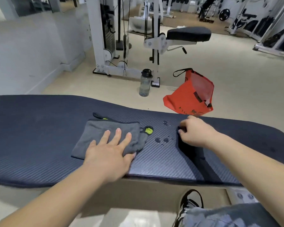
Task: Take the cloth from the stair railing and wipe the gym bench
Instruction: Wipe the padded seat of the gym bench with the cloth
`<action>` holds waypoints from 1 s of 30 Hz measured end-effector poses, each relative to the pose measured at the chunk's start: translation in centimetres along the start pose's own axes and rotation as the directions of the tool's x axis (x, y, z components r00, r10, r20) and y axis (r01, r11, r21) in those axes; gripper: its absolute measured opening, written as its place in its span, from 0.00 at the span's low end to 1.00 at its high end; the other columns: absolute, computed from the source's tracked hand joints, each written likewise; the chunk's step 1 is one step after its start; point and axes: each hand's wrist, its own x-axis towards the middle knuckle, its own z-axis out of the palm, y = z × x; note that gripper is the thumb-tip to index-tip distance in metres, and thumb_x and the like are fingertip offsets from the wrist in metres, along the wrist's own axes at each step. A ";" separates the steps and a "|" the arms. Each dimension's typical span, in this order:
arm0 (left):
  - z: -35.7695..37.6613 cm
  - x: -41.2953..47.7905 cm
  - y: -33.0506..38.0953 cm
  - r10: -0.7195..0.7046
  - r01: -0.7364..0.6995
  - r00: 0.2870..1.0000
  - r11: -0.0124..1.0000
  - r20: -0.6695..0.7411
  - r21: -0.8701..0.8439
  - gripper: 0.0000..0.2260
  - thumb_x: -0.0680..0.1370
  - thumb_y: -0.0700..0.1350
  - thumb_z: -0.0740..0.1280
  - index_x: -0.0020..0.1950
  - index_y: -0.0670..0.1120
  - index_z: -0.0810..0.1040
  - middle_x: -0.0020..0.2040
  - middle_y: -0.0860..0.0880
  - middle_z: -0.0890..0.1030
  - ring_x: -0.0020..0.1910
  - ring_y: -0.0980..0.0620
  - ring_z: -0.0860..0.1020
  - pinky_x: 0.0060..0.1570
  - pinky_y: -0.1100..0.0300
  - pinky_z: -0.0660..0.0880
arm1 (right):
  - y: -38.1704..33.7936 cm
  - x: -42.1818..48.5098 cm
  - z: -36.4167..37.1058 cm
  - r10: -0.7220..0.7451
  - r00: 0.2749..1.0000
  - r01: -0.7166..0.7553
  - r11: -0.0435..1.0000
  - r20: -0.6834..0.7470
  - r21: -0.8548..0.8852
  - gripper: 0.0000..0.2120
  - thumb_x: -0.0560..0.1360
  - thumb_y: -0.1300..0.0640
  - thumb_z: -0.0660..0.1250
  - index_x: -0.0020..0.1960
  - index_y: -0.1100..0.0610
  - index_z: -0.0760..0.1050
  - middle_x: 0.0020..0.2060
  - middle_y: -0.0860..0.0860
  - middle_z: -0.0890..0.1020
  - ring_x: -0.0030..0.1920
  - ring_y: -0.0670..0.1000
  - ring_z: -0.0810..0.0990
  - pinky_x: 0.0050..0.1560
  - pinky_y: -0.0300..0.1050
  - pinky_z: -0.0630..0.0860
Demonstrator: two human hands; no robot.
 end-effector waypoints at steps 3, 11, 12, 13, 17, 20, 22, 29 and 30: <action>-0.7 3.4 0.9 -0.048 0.047 0.997 0.999 -0.060 -0.023 0.30 0.81 0.66 0.40 0.81 0.62 0.37 0.84 0.55 0.39 0.83 0.46 0.40 0.79 0.39 0.52 | 1.5 0.5 0.6 -0.039 0.999 0.039 0.998 0.006 0.057 0.12 0.79 0.50 0.59 0.46 0.51 0.81 0.51 0.50 0.78 0.58 0.58 0.79 0.58 0.56 0.79; -2.8 10.3 6.4 -0.094 0.091 0.993 0.995 -0.070 -0.041 0.31 0.80 0.67 0.41 0.82 0.61 0.40 0.84 0.52 0.42 0.83 0.42 0.43 0.77 0.35 0.51 | 3.9 0.8 0.7 -0.100 0.994 0.095 0.986 0.035 0.138 0.19 0.80 0.52 0.59 0.68 0.45 0.79 0.69 0.45 0.76 0.70 0.53 0.74 0.69 0.53 0.73; -2.5 9.6 7.4 -0.056 0.054 0.996 0.998 -0.072 -0.024 0.31 0.80 0.67 0.41 0.82 0.61 0.40 0.84 0.52 0.41 0.83 0.42 0.42 0.77 0.35 0.51 | 4.0 0.9 0.6 -0.095 0.995 0.089 0.982 0.033 0.167 0.19 0.80 0.54 0.59 0.68 0.46 0.79 0.69 0.46 0.77 0.70 0.54 0.75 0.69 0.54 0.73; -2.0 8.5 8.3 0.002 -0.001 0.997 1.000 -0.073 0.010 0.31 0.80 0.67 0.41 0.82 0.61 0.39 0.84 0.52 0.40 0.83 0.43 0.42 0.77 0.36 0.51 | 4.1 0.9 0.6 -0.081 0.997 0.074 0.973 0.022 0.217 0.20 0.78 0.55 0.59 0.68 0.48 0.79 0.68 0.47 0.79 0.69 0.55 0.76 0.68 0.55 0.74; -0.6 5.1 9.1 0.218 -0.203 0.973 0.965 -0.079 0.164 0.30 0.81 0.67 0.42 0.81 0.63 0.37 0.84 0.55 0.40 0.83 0.47 0.41 0.79 0.41 0.51 | 4.8 1.1 0.3 0.009 0.999 0.014 0.880 -0.045 0.475 0.26 0.76 0.62 0.59 0.73 0.52 0.74 0.69 0.51 0.79 0.71 0.55 0.76 0.71 0.49 0.71; -2.3 8.1 8.1 0.146 -0.139 0.986 0.987 -0.082 0.078 0.29 0.81 0.67 0.43 0.81 0.64 0.41 0.84 0.57 0.43 0.83 0.50 0.44 0.79 0.42 0.52 | 5.5 0.7 0.1 0.027 0.998 0.008 0.848 -0.058 0.529 0.24 0.77 0.66 0.58 0.70 0.55 0.78 0.67 0.52 0.81 0.67 0.53 0.78 0.64 0.40 0.71; -3.1 9.9 8.7 0.040 -0.039 0.998 0.999 -0.052 0.006 0.30 0.81 0.67 0.44 0.82 0.63 0.43 0.84 0.55 0.43 0.83 0.48 0.45 0.78 0.39 0.52 | 6.1 0.4 0.0 0.030 0.997 0.011 0.863 -0.074 0.505 0.21 0.78 0.63 0.60 0.68 0.54 0.80 0.65 0.51 0.82 0.64 0.53 0.79 0.63 0.41 0.73; 1.0 2.3 11.9 0.208 -0.189 0.969 0.972 -0.136 0.142 0.31 0.81 0.66 0.44 0.81 0.62 0.38 0.84 0.54 0.41 0.83 0.45 0.42 0.78 0.40 0.51 | 7.1 0.1 0.0 -0.017 1.000 0.016 0.916 0.000 0.402 0.17 0.76 0.60 0.63 0.60 0.49 0.84 0.58 0.48 0.86 0.60 0.52 0.81 0.63 0.49 0.78; 1.2 1.7 11.3 0.247 -0.222 0.961 0.958 -0.128 0.183 0.31 0.81 0.66 0.44 0.81 0.62 0.38 0.84 0.55 0.40 0.83 0.47 0.43 0.79 0.42 0.51 | 7.0 0.2 0.0 -0.020 1.000 0.015 0.923 0.010 0.383 0.19 0.75 0.60 0.62 0.61 0.48 0.84 0.60 0.48 0.85 0.61 0.53 0.81 0.64 0.50 0.78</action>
